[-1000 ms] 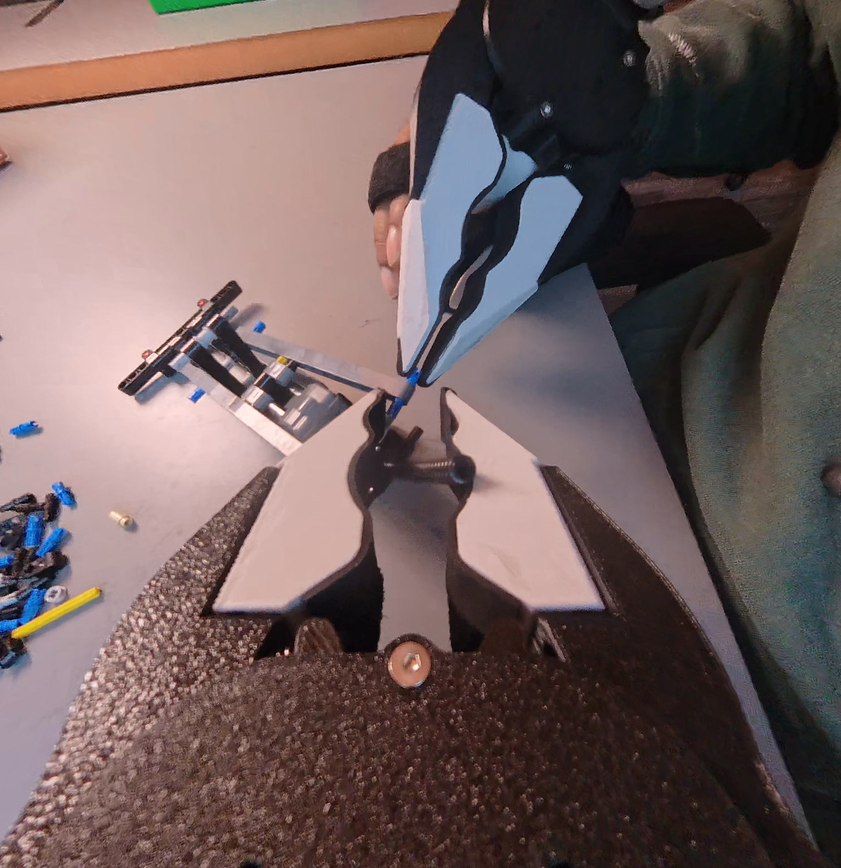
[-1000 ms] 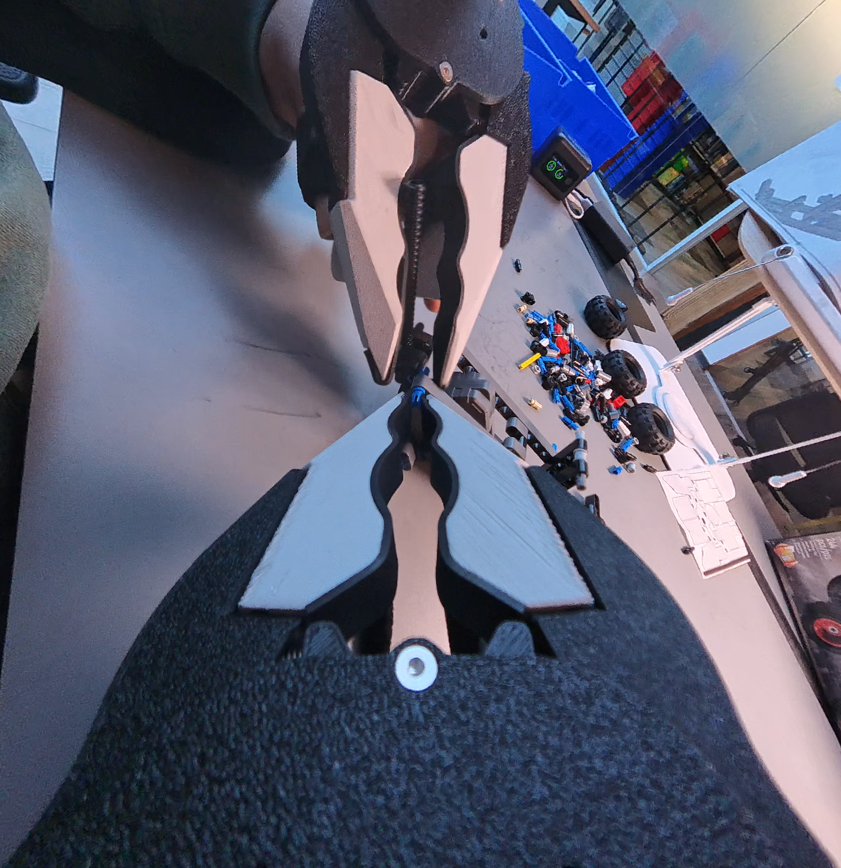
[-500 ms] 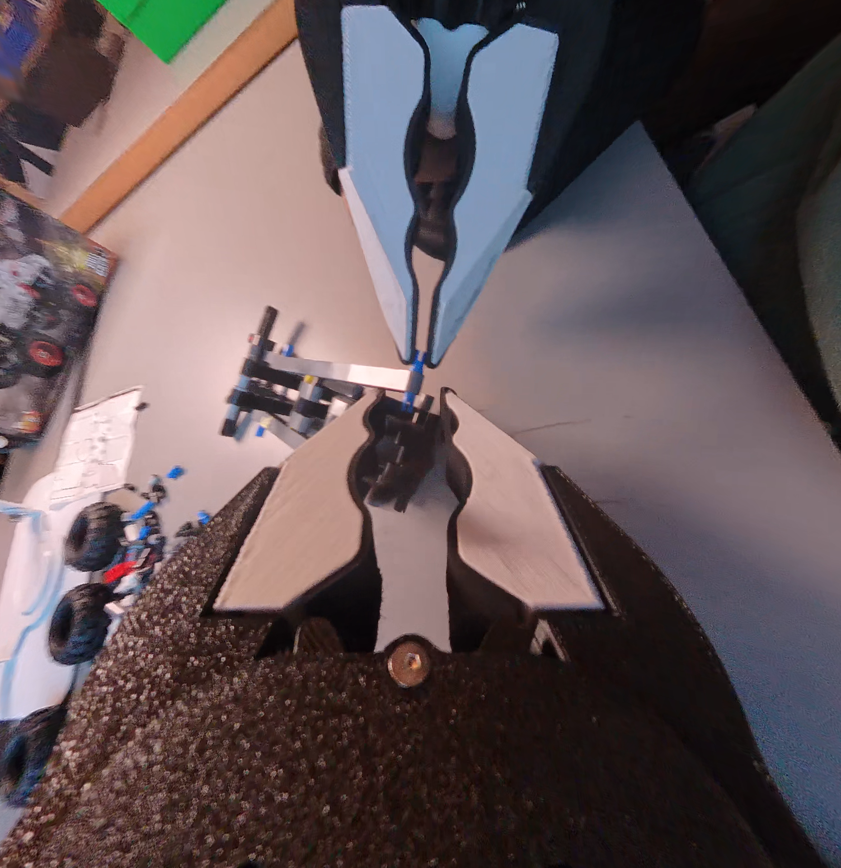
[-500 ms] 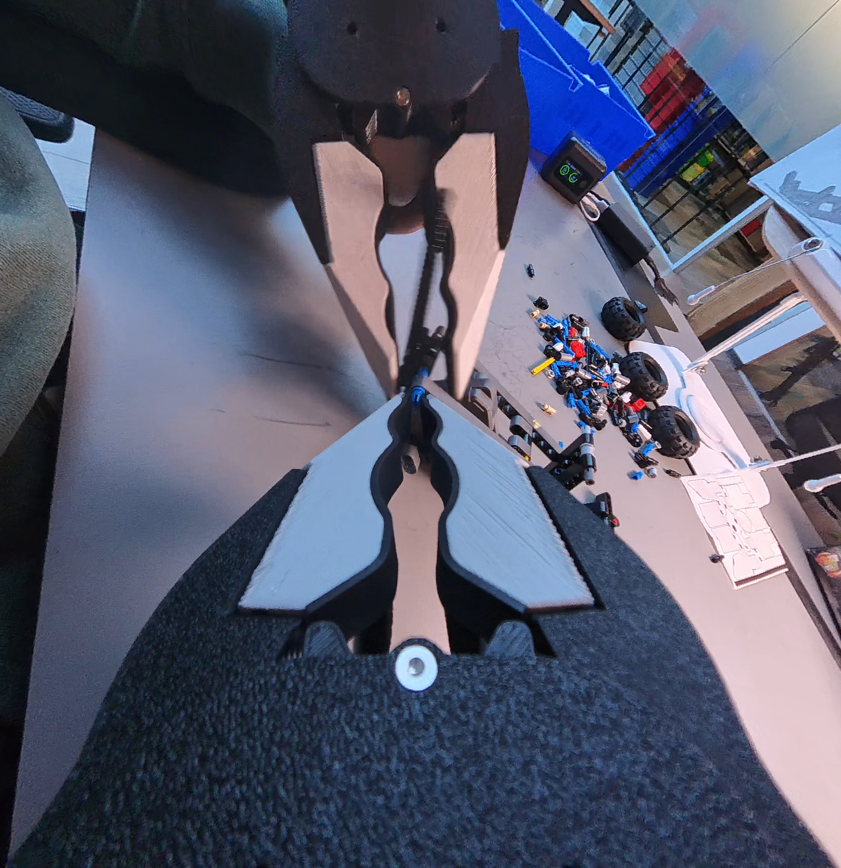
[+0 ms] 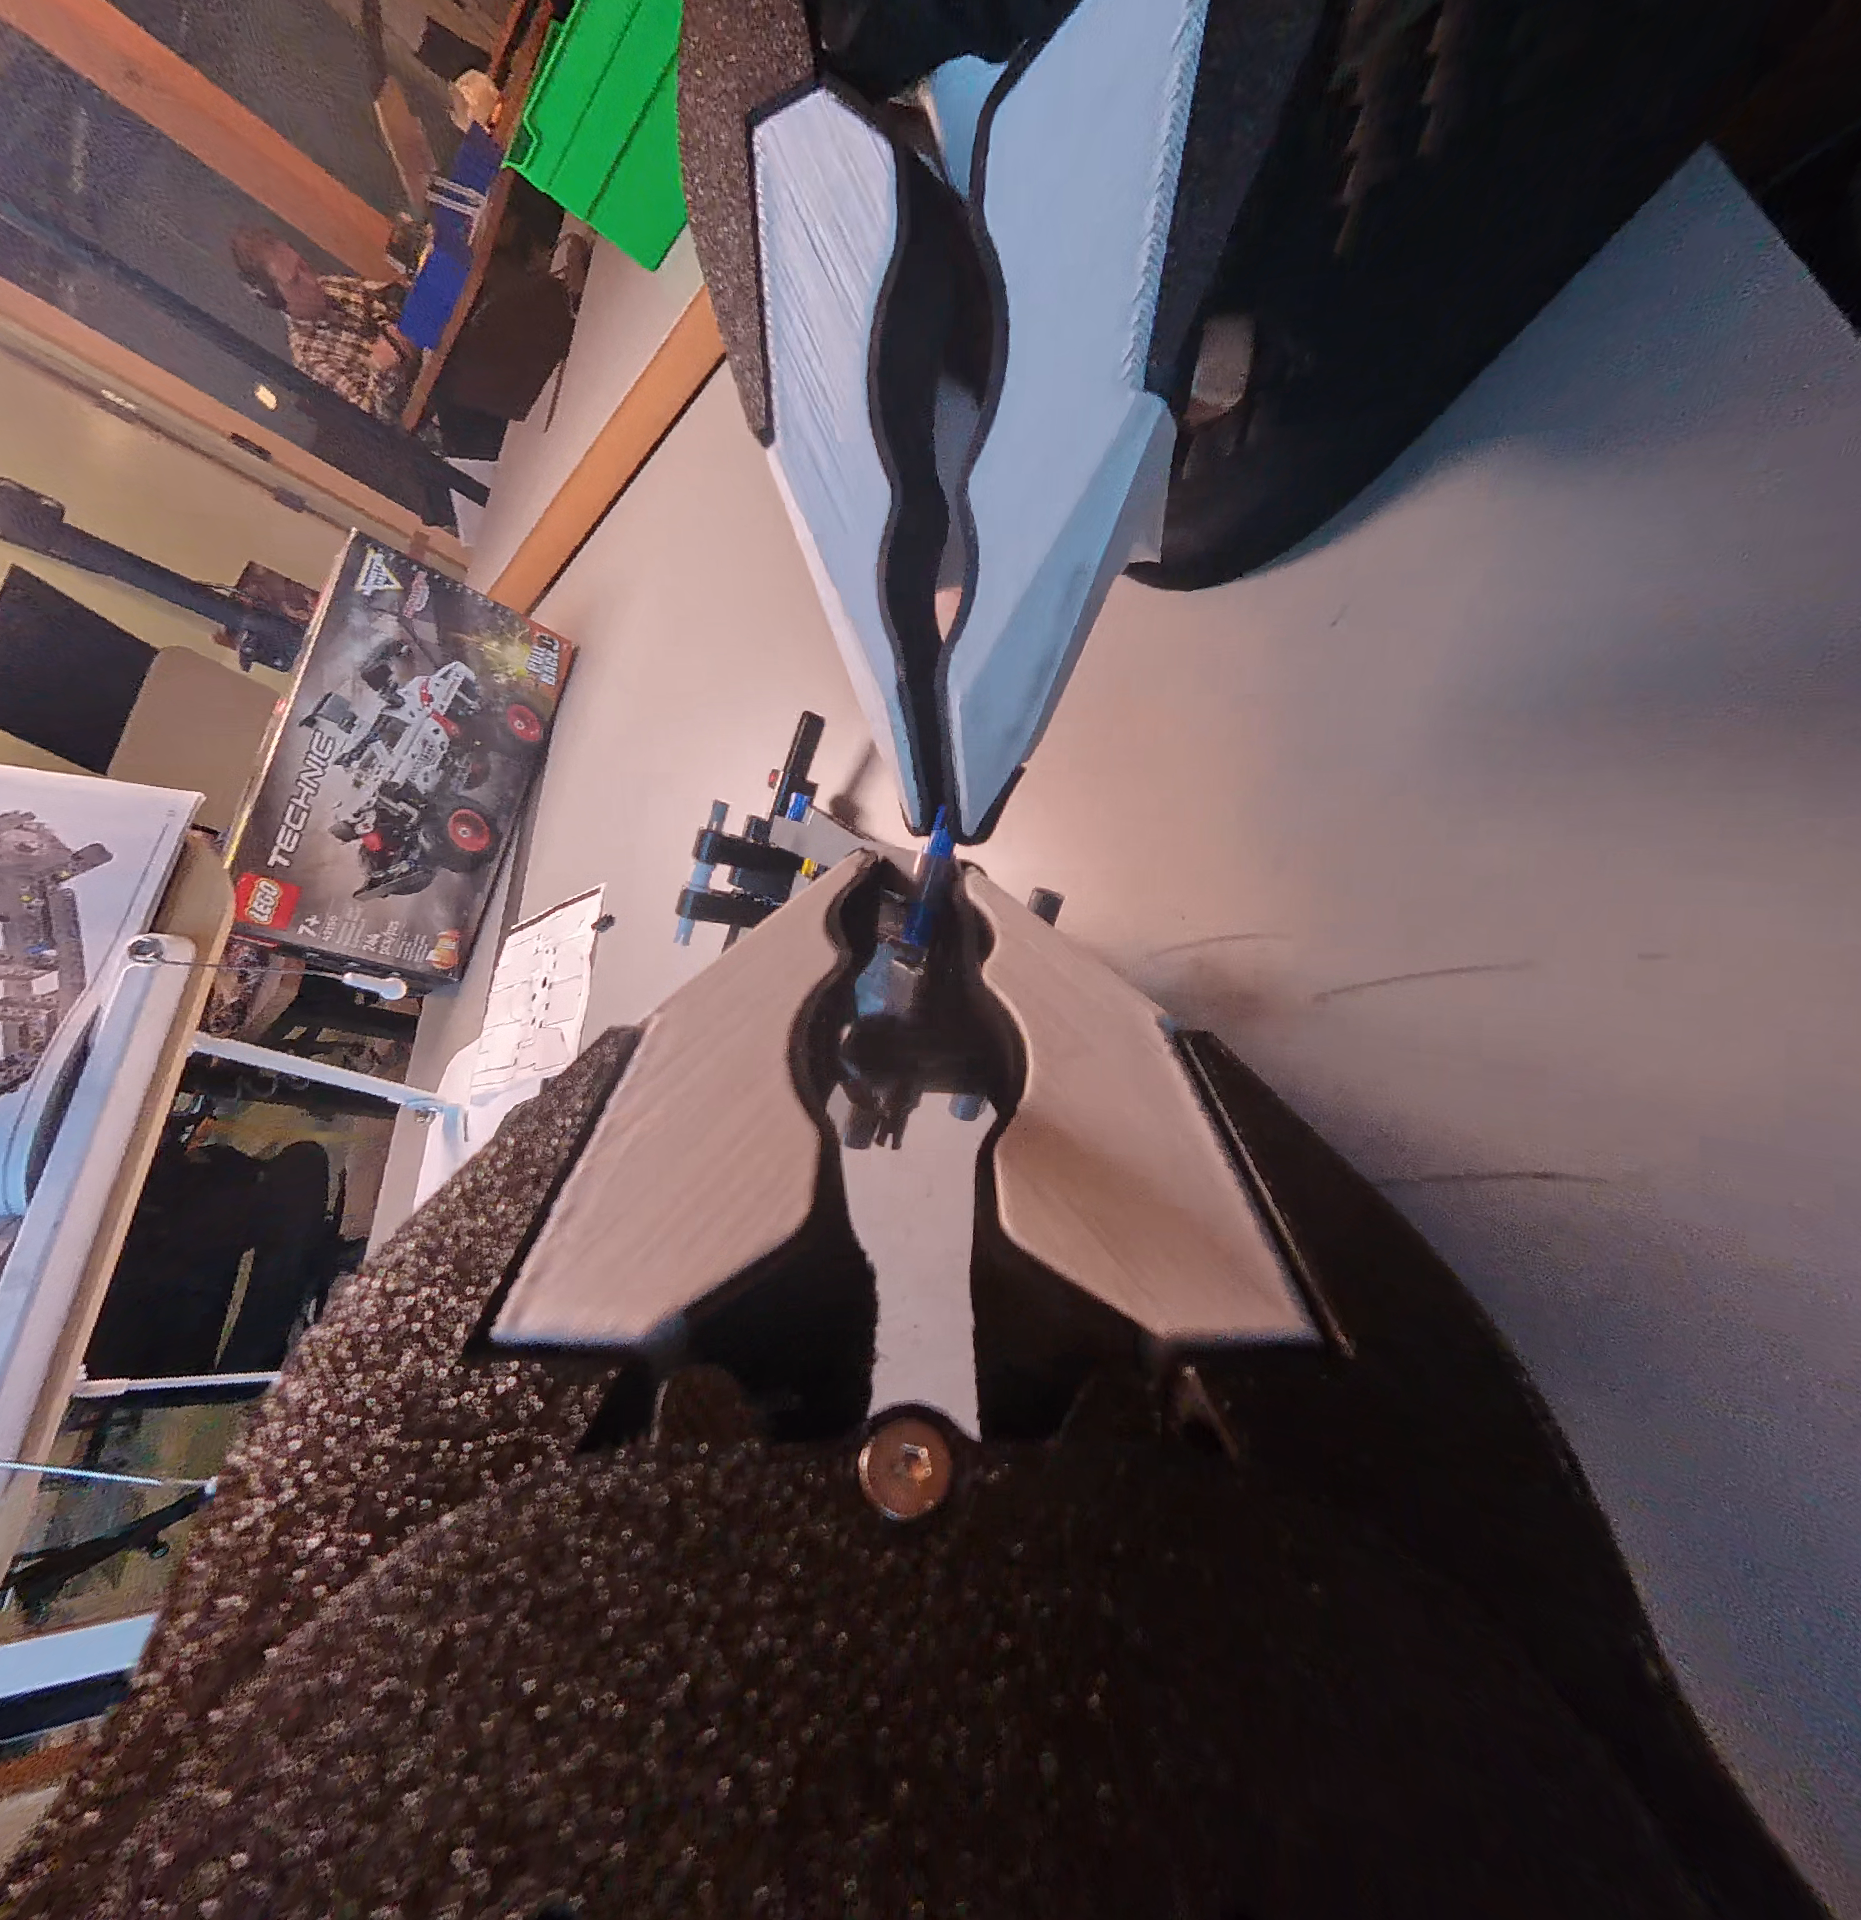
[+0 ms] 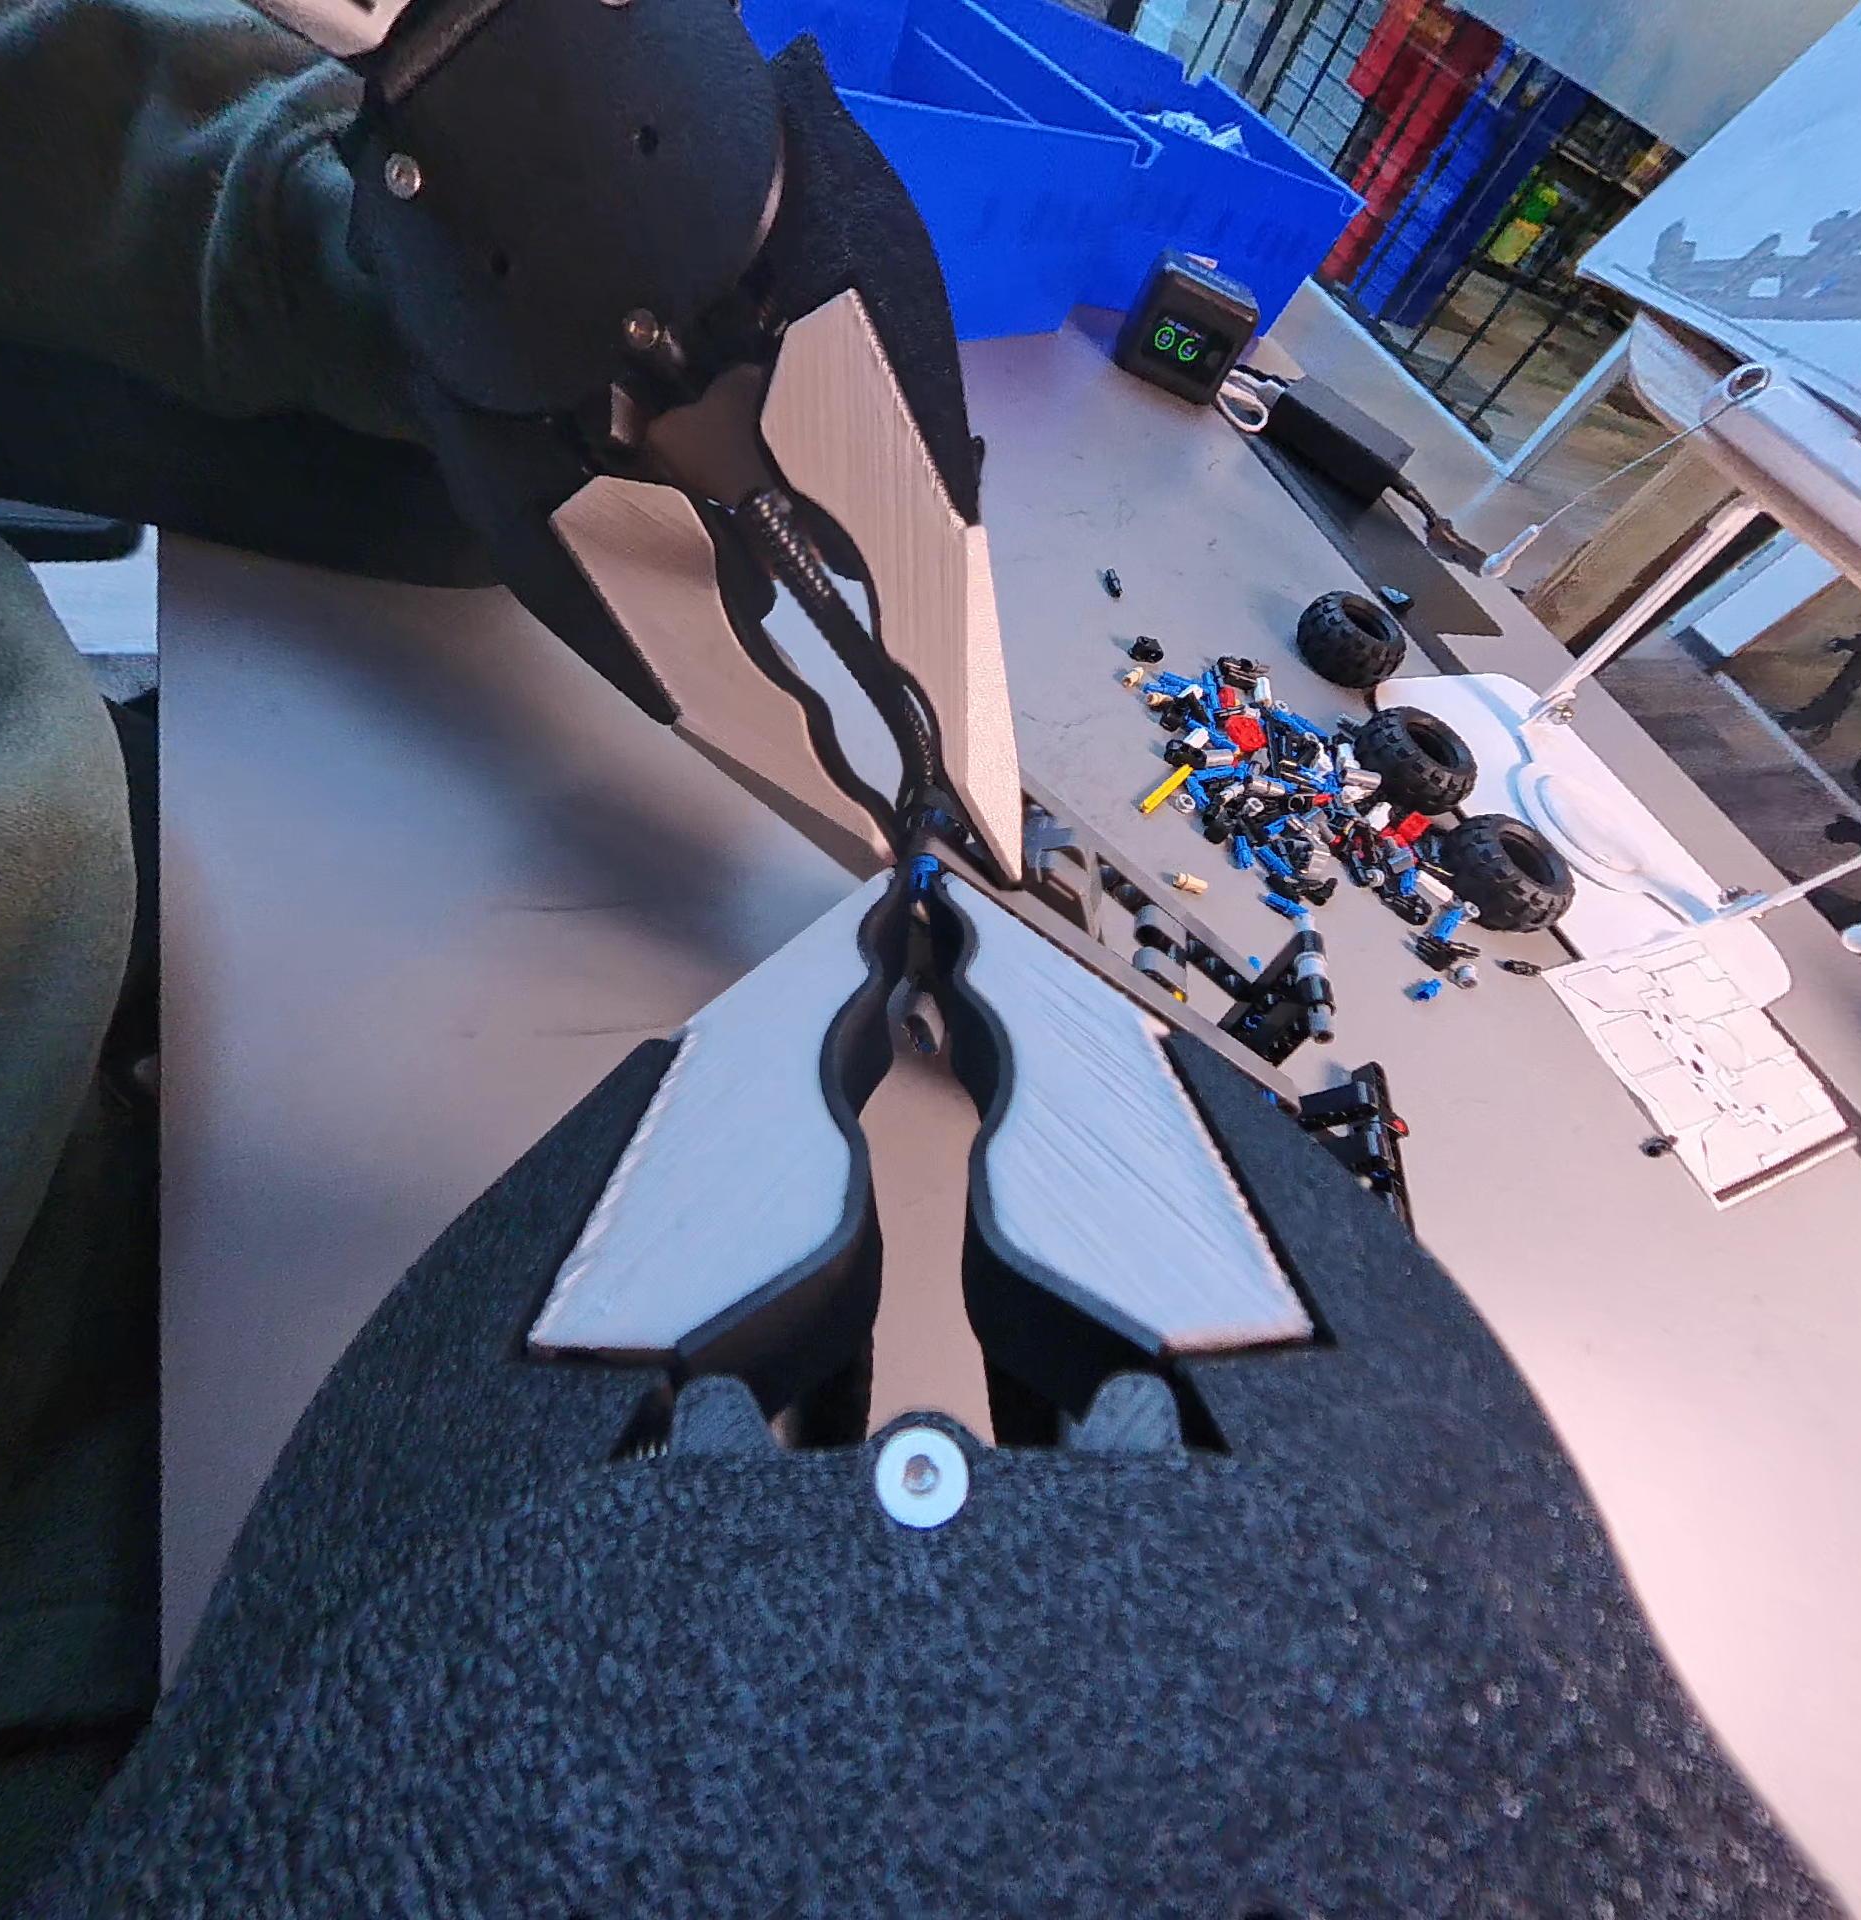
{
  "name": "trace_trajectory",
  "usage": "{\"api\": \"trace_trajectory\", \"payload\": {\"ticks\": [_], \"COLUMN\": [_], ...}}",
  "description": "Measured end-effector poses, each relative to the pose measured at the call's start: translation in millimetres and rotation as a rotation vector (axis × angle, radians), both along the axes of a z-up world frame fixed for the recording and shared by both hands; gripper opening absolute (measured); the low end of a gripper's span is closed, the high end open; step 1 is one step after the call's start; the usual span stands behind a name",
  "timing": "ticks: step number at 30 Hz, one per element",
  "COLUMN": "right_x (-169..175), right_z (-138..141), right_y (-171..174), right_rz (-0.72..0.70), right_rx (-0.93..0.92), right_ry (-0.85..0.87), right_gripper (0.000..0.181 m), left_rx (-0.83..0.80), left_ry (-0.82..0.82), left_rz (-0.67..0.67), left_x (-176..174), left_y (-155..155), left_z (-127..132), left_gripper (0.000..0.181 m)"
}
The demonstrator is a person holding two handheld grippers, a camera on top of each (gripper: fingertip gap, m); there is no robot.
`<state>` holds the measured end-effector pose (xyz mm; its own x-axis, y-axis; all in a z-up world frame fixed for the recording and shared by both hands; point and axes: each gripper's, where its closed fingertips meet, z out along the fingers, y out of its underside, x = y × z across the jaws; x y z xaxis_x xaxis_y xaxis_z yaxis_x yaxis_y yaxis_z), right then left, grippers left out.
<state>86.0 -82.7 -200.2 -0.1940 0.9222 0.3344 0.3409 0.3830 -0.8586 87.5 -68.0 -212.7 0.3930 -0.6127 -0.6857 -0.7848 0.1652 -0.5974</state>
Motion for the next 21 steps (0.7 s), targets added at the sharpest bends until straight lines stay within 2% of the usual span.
{"api": "trace_trajectory", "payload": {"ticks": [7, 11, 15, 18, 21], "right_x": [8, 30, 38, 19, -25], "right_z": [8, 10, 46, 66, 53], "right_y": [2, 17, 43, 74, 109], "right_rz": [-0.042, -0.114, -0.162, -0.141, -0.087], "right_rx": [-0.068, -0.141, -0.096, -0.025, 0.006], "right_ry": [0.045, 0.061, 0.117, 0.082, -0.037], "right_gripper": [0.001, 0.002, 0.002, 0.003, 0.003], "left_rx": [0.043, 0.031, -0.005, -0.045, -0.111], "left_ry": [-0.034, -0.084, -0.115, -0.166, -0.158], "left_rz": [0.021, 0.088, -0.022, -0.113, -0.152], "left_x": [2, -24, -3, 9, 9], "left_y": [1, 3, -7, -16, -26], "left_z": [7, 10, 7, 11, -2], "left_gripper": [0.01, 0.009, 0.011, 0.012, 0.015]}}
